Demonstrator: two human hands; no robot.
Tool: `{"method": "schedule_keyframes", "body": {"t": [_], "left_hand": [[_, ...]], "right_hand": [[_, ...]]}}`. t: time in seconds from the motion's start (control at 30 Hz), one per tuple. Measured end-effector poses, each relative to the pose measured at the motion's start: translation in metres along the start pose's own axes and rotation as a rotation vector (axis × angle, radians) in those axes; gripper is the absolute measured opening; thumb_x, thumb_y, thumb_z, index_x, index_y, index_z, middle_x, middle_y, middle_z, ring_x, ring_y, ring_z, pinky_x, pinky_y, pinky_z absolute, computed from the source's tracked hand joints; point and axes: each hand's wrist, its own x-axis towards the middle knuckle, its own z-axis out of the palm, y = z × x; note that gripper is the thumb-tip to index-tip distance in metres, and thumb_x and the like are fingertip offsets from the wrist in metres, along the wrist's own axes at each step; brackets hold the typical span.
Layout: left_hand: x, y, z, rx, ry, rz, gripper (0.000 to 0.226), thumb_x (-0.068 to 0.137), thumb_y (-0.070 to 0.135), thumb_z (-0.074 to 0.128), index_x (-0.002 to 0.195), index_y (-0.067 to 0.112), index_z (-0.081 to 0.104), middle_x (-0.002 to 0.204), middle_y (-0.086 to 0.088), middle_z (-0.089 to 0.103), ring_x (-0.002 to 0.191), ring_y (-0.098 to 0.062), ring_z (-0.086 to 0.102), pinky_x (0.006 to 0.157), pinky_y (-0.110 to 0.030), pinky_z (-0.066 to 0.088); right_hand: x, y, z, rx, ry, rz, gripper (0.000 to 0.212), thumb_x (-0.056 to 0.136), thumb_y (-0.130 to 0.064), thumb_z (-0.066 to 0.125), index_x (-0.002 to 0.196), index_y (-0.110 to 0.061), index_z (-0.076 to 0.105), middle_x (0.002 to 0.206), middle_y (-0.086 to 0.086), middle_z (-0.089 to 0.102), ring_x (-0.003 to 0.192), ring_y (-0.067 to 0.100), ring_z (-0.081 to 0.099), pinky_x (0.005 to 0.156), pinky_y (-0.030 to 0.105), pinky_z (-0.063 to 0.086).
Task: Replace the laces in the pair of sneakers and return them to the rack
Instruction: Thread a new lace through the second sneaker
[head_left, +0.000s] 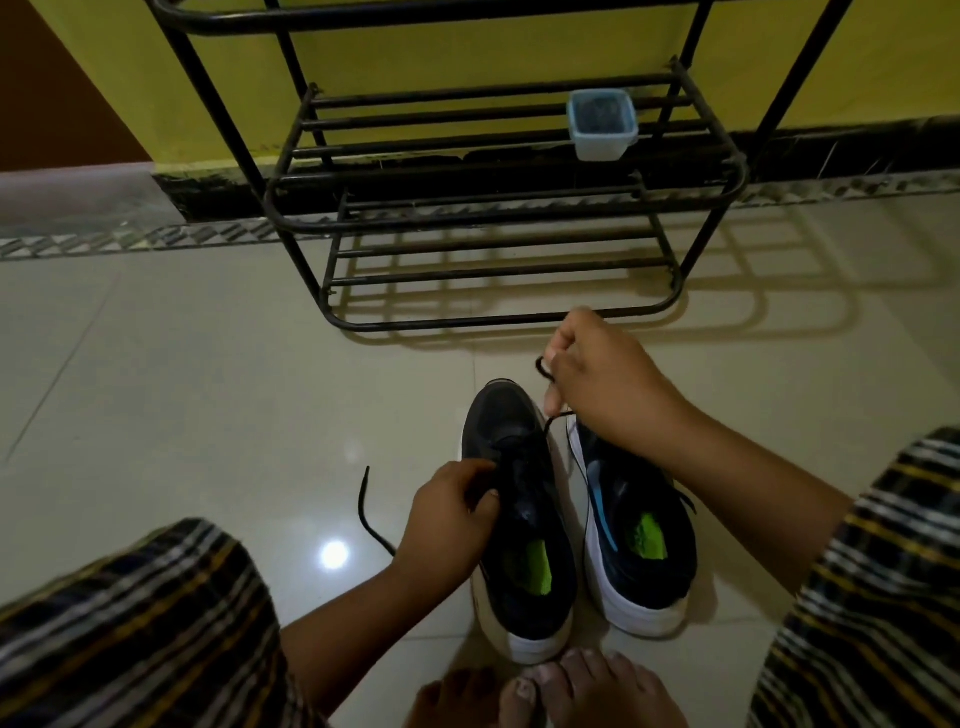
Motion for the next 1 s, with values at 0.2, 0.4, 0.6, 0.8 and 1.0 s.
{"method": "schedule_keyframes", "body": {"t": [0.2,0.4,0.6,0.8,1.0], "left_hand": [[0.001,-0.002,-0.011,-0.501,-0.114,-0.221,0.042,0.089,-0.005,0.047,0.093,0.031,0.069,0.101,0.005,0.070,0.088,-0.005,0.066,0.068,-0.013,0.052],[0.004,-0.011,-0.009,-0.654,-0.175,-0.314,0.054,0.088,-0.011,0.040,0.111,0.030,0.065,0.099,0.007,0.071,0.094,-0.017,0.062,0.076,-0.021,0.050],[0.001,-0.014,-0.004,-0.730,-0.099,-0.368,0.038,0.091,-0.009,0.045,0.094,0.018,0.072,0.077,0.000,0.073,0.072,-0.017,0.065,0.068,-0.026,0.051],[0.003,-0.019,-0.004,-0.755,-0.124,-0.382,0.044,0.092,-0.008,0.044,0.091,0.024,0.072,0.084,-0.002,0.074,0.084,-0.027,0.057,0.076,-0.034,0.044],[0.003,-0.021,-0.003,-0.763,-0.152,-0.370,0.046,0.092,-0.008,0.043,0.093,0.027,0.074,0.090,-0.004,0.074,0.090,-0.029,0.053,0.085,-0.040,0.039]], "right_hand": [[0.002,0.025,0.032,0.122,-0.184,0.102,0.009,0.094,-0.016,0.053,0.100,-0.011,0.058,0.073,0.001,0.066,0.049,-0.004,0.052,0.053,0.016,0.035],[0.001,0.037,0.051,0.063,-0.231,0.058,0.010,0.081,-0.004,0.068,0.086,-0.010,0.074,0.078,0.002,0.070,0.077,0.010,0.065,0.072,0.013,0.047],[-0.005,0.042,0.072,-0.058,-0.153,-0.033,0.009,0.083,-0.011,0.065,0.075,-0.009,0.070,0.075,-0.004,0.067,0.072,0.006,0.059,0.073,0.021,0.049],[-0.004,0.049,0.085,-0.129,-0.132,-0.048,0.015,0.084,-0.018,0.062,0.071,-0.015,0.069,0.073,0.001,0.068,0.071,0.015,0.063,0.072,0.039,0.054],[-0.006,0.052,0.089,-0.132,-0.107,-0.055,0.013,0.084,-0.022,0.062,0.071,-0.020,0.065,0.077,0.000,0.068,0.074,0.016,0.062,0.071,0.037,0.054]]}}
